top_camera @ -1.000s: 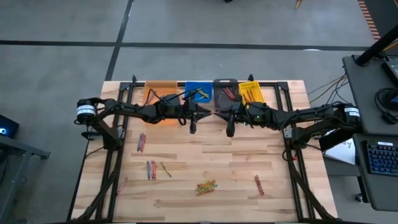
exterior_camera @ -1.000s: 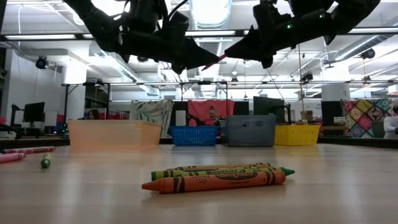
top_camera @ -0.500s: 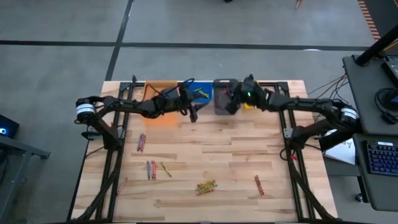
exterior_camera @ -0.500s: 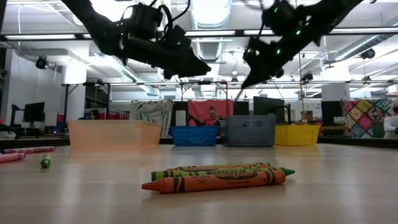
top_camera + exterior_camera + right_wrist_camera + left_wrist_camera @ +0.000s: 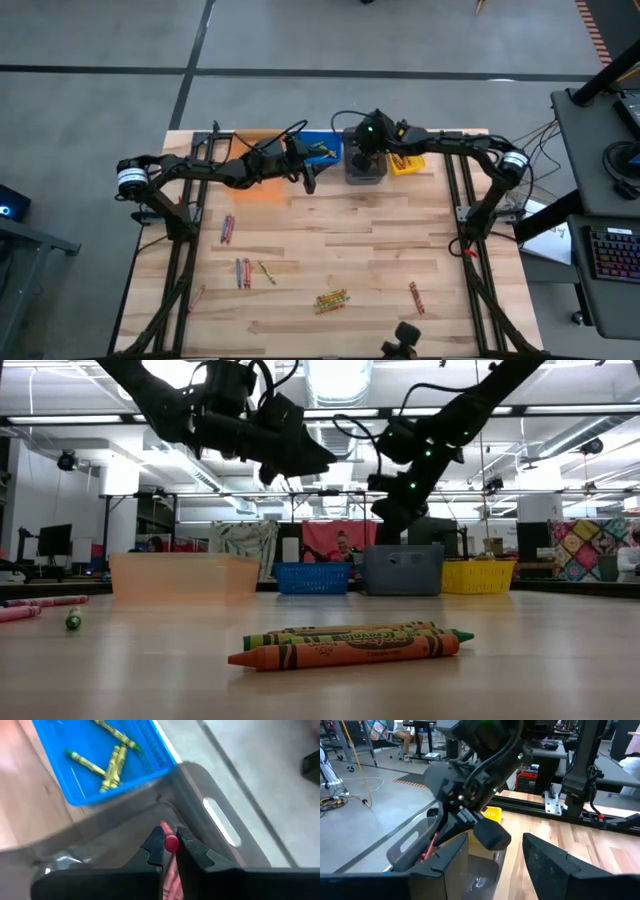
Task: Sort crayons
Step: Put the red crayon into the black bin, then put the green crayon into the blue bin
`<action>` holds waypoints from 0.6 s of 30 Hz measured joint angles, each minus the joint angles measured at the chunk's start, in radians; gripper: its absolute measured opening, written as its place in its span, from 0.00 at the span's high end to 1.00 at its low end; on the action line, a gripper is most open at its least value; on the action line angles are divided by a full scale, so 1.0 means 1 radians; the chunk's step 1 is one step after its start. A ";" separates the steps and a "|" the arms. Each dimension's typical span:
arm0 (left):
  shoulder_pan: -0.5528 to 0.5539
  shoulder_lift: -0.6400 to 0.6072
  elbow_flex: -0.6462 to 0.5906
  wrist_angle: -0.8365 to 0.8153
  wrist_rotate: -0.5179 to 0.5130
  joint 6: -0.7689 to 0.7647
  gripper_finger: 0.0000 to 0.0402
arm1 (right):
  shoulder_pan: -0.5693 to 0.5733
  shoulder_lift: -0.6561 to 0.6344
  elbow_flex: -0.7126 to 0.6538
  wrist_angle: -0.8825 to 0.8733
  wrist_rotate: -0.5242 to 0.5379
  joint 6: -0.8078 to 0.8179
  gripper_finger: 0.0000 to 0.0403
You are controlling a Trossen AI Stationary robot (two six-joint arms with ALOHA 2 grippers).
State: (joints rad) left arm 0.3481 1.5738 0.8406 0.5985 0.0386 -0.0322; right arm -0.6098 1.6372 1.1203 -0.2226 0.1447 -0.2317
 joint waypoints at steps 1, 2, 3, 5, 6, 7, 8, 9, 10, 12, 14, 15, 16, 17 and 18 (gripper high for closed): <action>0.000 0.000 0.000 0.001 0.000 0.000 0.58 | 0.000 0.008 0.018 -0.014 -0.018 0.006 0.95; 0.000 0.000 0.000 0.001 0.000 0.000 0.58 | 0.000 0.017 0.035 -0.027 -0.041 0.018 0.93; 0.000 0.000 0.000 0.001 0.000 0.000 0.59 | 0.000 0.025 0.048 -0.035 -0.062 0.028 0.91; 0.000 0.000 0.000 0.005 0.000 -0.002 0.59 | 0.000 0.037 0.069 -0.049 -0.086 0.036 0.85; 0.000 0.000 0.000 0.005 0.000 -0.004 0.59 | 0.000 0.042 0.077 -0.059 -0.089 0.038 0.82; 0.000 -0.001 0.000 0.004 0.000 -0.007 0.59 | 0.000 0.045 0.085 -0.070 -0.093 0.038 0.79; -0.001 -0.003 0.000 0.003 0.000 -0.013 0.59 | 0.000 0.046 0.091 -0.080 -0.092 0.038 0.76; -0.002 -0.006 0.000 0.004 0.000 -0.015 0.59 | 0.000 0.047 0.095 -0.093 -0.092 0.037 0.73; -0.002 -0.014 0.000 -0.003 0.000 -0.015 0.59 | 0.000 0.047 0.098 -0.107 -0.093 0.031 0.71; -0.002 -0.039 0.000 -0.033 0.004 -0.015 0.59 | 0.000 0.043 0.100 -0.137 -0.092 0.024 0.67; -0.003 -0.074 0.000 -0.066 0.004 -0.015 0.59 | 0.000 0.032 0.101 -0.161 -0.092 0.031 0.65; -0.006 -0.090 0.000 -0.075 0.004 -0.016 0.59 | 0.000 0.026 0.103 -0.166 -0.093 0.035 0.65; -0.010 -0.103 0.000 -0.081 0.004 -0.018 0.59 | 0.000 0.019 0.104 -0.169 -0.093 0.039 0.65; -0.016 -0.111 -0.001 -0.079 0.004 -0.019 0.59 | 0.000 0.013 0.104 -0.170 -0.093 0.046 0.65; -0.023 -0.116 -0.004 -0.078 0.004 -0.018 0.59 | 0.000 0.008 0.104 -0.170 -0.094 0.052 0.65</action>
State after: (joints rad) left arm 0.3251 1.4575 0.8370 0.5205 0.0424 -0.0500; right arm -0.6094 1.6452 1.2247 -0.3927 0.0506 -0.1794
